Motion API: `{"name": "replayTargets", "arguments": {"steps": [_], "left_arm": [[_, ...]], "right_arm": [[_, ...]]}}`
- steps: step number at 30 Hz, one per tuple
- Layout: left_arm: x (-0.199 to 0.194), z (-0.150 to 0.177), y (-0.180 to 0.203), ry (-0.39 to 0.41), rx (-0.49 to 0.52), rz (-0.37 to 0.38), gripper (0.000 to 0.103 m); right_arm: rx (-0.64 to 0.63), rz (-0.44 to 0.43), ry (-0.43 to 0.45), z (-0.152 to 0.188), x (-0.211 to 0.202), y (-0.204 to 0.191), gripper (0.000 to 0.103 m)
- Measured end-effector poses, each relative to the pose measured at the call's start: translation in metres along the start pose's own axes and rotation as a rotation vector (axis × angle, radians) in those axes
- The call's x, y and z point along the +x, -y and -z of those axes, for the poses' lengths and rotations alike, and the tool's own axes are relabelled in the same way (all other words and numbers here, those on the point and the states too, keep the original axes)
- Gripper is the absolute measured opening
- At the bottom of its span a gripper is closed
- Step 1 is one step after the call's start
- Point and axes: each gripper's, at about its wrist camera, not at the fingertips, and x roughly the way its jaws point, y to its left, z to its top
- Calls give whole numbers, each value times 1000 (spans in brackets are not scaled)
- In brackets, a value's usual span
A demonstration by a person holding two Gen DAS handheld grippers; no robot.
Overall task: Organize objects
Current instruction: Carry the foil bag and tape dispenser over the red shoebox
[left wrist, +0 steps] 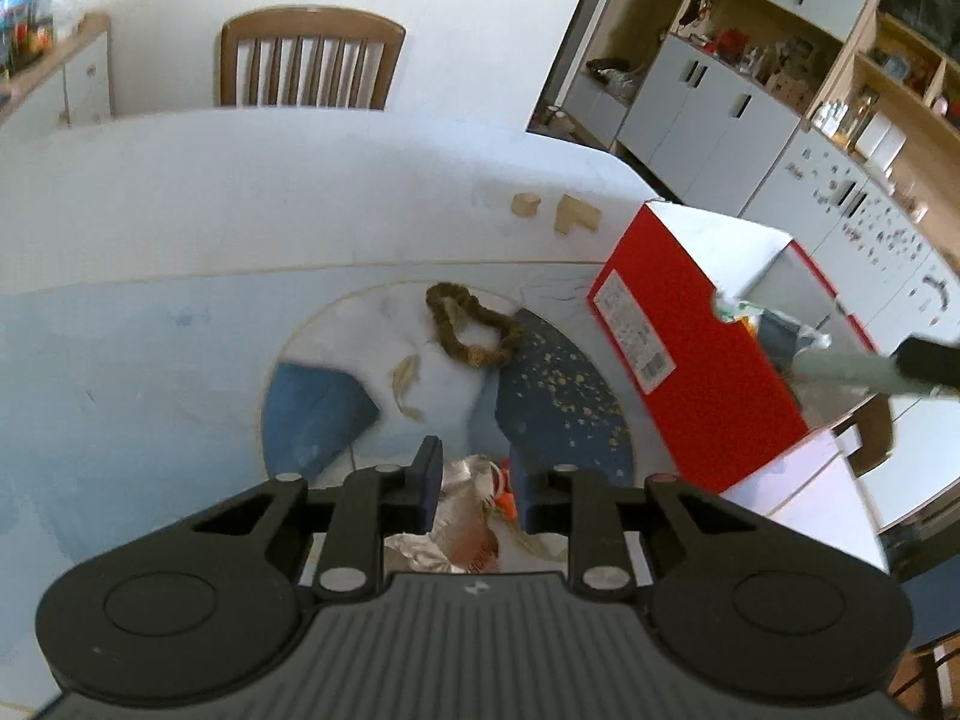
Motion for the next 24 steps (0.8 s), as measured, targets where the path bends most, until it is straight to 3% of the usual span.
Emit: {"name": "replayTargets", "arguments": {"steps": [5, 6, 8, 9, 10, 21, 24], "left_arm": [[0, 9, 5, -34, -30, -43, 25], [-1, 13, 8, -41, -28, -53, 31], [-2, 20, 14, -46, -16, -79, 55], [-1, 24, 17, -41, -9, -100, 76], [0, 27, 19, -31, -7, -120, 81], [52, 42, 27, -98, -32, -211, 81], [57, 43, 26, -97, -39, -239, 76]], "right_arm": [[-3, -23, -6, -10, -2, 21, 38], [-2, -30, -6, -12, -2, 25, 38], [0, -38, -4, -15, -2, 31, 38], [3, -43, -5, -16, -1, 34, 38], [6, -48, -7, -17, 0, 36, 38], [7, -66, -9, -29, -1, 62, 38], [9, -67, -9, -32, -1, 72, 38]]}}
